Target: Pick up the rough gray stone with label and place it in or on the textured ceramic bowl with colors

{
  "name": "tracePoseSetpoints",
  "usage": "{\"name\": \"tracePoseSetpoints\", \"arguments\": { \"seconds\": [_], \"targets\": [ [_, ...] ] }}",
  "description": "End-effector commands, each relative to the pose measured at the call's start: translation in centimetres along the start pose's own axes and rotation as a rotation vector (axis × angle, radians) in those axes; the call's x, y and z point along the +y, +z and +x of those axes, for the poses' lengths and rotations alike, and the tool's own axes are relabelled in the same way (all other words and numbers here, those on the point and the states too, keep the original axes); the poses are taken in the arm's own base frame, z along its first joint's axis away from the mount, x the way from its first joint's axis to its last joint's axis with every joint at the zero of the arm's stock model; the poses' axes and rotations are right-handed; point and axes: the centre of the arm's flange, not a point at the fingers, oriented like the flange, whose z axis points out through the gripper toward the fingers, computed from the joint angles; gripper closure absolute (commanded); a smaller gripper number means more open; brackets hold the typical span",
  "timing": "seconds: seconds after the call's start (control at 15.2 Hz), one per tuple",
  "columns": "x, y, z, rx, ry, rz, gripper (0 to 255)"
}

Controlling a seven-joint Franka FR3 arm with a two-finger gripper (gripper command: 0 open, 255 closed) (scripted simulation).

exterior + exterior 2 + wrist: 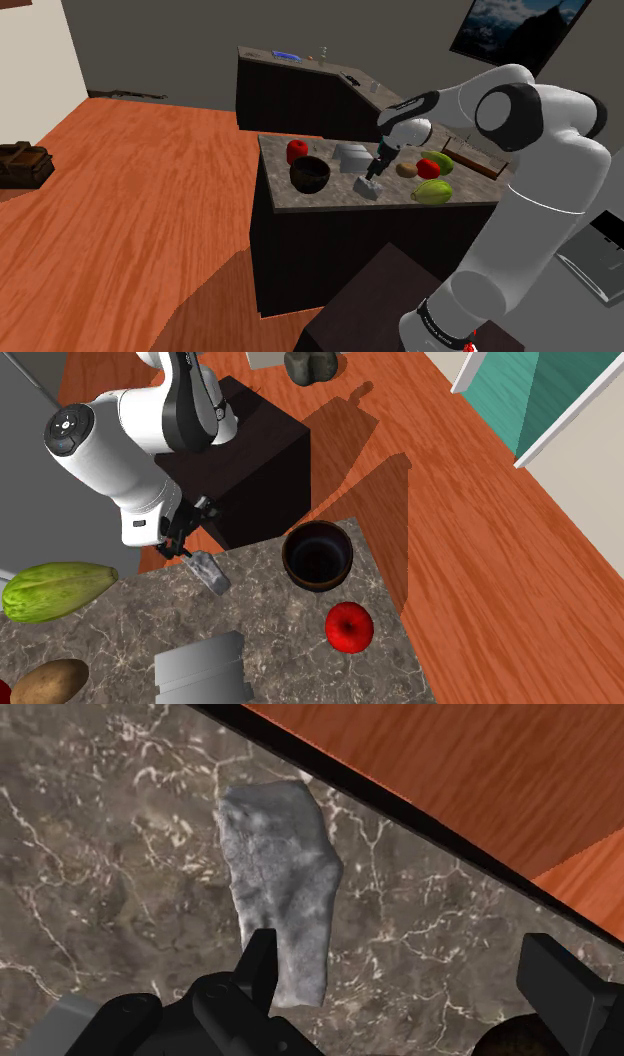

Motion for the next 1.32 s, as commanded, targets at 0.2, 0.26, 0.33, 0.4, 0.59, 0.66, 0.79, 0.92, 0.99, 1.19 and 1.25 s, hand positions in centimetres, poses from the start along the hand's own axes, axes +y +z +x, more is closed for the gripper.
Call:
{"name": "tracePoseSetpoints", "arguments": {
  "seconds": [0.2,0.26,0.33,0.4,0.59,0.66,0.79,0.92,0.99,1.19,1.25],
  "targets": [
    [4.6,3.1,1.1,0.012,0.002,0.006,0],
    [4.6,3.7,1.1,0.012,0.002,0.006,0],
    [4.6,4.2,1.1,0.012,0.002,0.006,0],
    [4.6,4.7,1.1,0.012,0.002,0.006,0],
    [4.5,6.3,1.1,0.012,0.002,0.006,0],
    [4.5,6.6,1.1,0.012,0.002,0.006,0],
    [4.5,6.6,1.1,0.012,0.002,0.006,0],
    [4.5,6.6,1.1,0.012,0.002,0.006,0],
    [4.5,6.6,1.1,0.012,0.002,0.006,0],
    [4.5,6.6,1.1,0.012,0.002,0.006,255],
    [4.5,6.6,1.1,0.012,0.002,0.006,255]
  ]
}}
